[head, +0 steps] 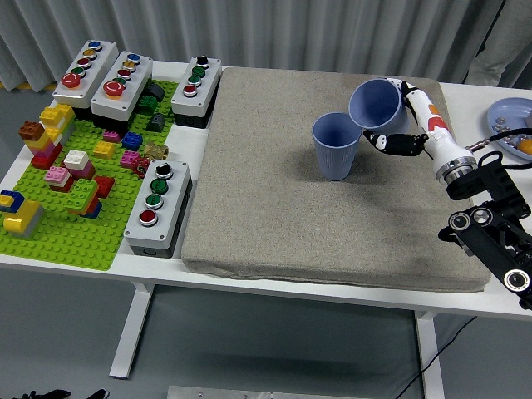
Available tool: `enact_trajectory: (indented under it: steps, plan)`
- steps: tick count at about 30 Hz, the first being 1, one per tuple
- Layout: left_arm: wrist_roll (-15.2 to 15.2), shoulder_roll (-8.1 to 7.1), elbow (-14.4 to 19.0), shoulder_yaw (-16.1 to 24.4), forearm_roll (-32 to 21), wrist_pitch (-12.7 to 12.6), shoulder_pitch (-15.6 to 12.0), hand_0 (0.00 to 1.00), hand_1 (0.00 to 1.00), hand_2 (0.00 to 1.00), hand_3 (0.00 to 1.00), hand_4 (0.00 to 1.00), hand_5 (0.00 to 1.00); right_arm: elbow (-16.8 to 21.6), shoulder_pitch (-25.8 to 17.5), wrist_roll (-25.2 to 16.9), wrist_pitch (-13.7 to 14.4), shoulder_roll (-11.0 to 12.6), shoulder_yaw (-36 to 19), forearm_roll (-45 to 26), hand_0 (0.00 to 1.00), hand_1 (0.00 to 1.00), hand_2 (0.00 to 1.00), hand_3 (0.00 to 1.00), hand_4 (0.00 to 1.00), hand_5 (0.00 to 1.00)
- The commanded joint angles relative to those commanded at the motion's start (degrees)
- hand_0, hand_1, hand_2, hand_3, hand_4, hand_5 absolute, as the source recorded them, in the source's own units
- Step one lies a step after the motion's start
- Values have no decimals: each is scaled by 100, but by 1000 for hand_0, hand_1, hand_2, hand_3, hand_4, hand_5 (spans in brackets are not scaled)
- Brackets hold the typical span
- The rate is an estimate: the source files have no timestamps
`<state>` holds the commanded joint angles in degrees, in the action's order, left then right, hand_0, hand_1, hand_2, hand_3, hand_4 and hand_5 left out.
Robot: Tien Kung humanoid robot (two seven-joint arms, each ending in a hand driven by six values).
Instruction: Pick cup pour cup place
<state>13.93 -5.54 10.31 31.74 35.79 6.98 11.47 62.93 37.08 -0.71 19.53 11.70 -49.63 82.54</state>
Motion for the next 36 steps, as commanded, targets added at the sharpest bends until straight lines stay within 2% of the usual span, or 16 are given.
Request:
enact_trajectory:
  steps: [11, 36]
  plan:
    - [-7, -4, 0, -27, -28, -6, -4, 771, 764, 821, 668, 504, 998, -104, 73, -60, 67, -14, -43, 172, 810, 733, 634, 688, 606, 7]
    - [-13, -5, 0, -37, -38, -3, 22, 772, 763, 820, 666, 503, 998, -62, 57, -79, 227, -24, -67, 693, 810, 733, 628, 686, 603, 15]
